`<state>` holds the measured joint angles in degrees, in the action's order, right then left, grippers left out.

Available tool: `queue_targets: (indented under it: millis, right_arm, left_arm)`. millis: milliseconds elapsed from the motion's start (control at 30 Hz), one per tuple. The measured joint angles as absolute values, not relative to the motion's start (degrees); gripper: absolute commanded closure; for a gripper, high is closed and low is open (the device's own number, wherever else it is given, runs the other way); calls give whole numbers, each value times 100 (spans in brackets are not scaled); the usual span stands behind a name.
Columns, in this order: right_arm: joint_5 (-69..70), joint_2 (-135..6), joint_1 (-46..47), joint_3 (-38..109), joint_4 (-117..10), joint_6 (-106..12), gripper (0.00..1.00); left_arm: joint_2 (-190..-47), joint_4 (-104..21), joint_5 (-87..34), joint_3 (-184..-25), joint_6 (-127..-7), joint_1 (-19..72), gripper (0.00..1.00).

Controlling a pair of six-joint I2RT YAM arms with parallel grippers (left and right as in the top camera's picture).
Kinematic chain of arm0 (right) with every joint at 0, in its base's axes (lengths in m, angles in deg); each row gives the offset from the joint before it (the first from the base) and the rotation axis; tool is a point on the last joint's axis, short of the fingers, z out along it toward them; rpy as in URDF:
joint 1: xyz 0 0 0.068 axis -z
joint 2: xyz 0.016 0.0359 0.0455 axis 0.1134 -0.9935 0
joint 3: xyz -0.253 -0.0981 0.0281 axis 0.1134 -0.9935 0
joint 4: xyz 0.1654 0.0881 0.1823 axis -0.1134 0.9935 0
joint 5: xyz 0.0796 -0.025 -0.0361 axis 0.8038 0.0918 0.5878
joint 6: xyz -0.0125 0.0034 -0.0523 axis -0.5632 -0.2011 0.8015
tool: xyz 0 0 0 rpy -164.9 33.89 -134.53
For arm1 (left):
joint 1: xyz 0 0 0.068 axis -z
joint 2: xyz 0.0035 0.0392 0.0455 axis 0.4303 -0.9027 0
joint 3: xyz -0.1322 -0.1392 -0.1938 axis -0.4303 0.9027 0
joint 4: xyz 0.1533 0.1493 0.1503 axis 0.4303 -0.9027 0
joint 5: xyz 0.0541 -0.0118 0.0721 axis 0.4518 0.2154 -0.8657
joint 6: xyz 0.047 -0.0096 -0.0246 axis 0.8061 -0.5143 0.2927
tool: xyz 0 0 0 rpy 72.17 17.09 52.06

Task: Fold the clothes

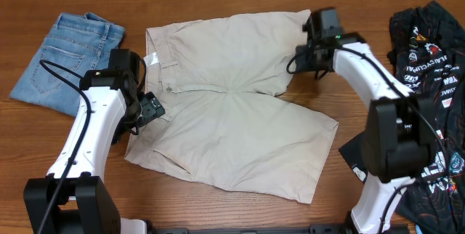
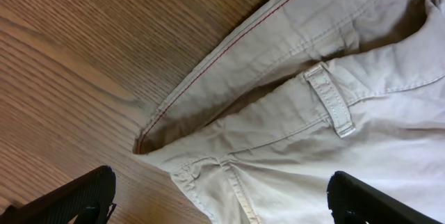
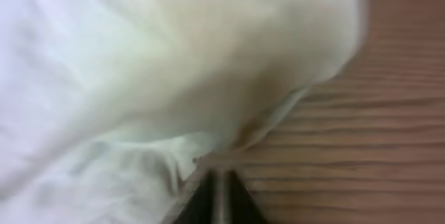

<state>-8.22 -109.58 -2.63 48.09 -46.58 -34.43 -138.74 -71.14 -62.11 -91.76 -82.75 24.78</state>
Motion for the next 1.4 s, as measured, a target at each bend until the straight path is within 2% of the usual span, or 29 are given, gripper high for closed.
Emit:
queue_targets:
  millis: [133,233,333,400,567,667,733,767,800,833,1133,1367,1400]
  right_arm:
    - [-951,-10693,-263,4868,-4599,-3460,54]
    - [-931,-10785,-263,4820,-4623,-3458,40]
    - [-846,-11072,-263,4792,-4735,-3458,39]
    - [-802,-11415,-263,4741,-4842,-3475,31]
    - [-752,-11655,-263,4674,-5452,-3458,30]
    - [-601,-11701,-263,4674,-5760,-3458,38]
    - [-483,-11729,-263,4674,-5935,-3460,60]
    - [-431,-11736,-263,4674,-5974,-3475,79]
    - [-372,-11738,-263,4674,-6000,-3460,91]
    - [-354,-11738,-263,4674,-6002,-3427,96]
    - [-302,-11738,-263,4689,-5758,-3475,96]
    - [-1355,-11437,-305,5629,-3688,-3344,96]
    - [-1445,-11319,-329,5893,-3382,-3242,93]
  left_arm:
    - [-13874,-7119,-6211,-9176,-8277,2478,0]
    - [-13874,-7125,-6211,-9176,-8277,2478,0]
    - [-13874,-7130,-6211,-9176,-8275,2478,0]
    - [-13874,-7132,-6211,-9176,-8275,2478,0]
    - [-13874,-7108,-6211,-9176,-8277,2478,0]
    - [-13874,-7112,-6208,-9176,-8275,2478,0]
    - [-13874,-7110,-6211,-9176,-8275,2478,0]
    - [-13874,-7108,-6208,-9176,-8277,2478,0]
    - [-13874,-7108,-6211,-9176,-8277,2478,0]
    - [-13874,-7110,-6211,-9176,-8275,2478,0]
    - [-13874,-7108,-6211,-9176,-8275,2478,0]
    - [-13874,-7066,-6211,-9176,-8275,2478,0]
    - [-13874,-7055,-6211,-9176,-8275,2478,0]
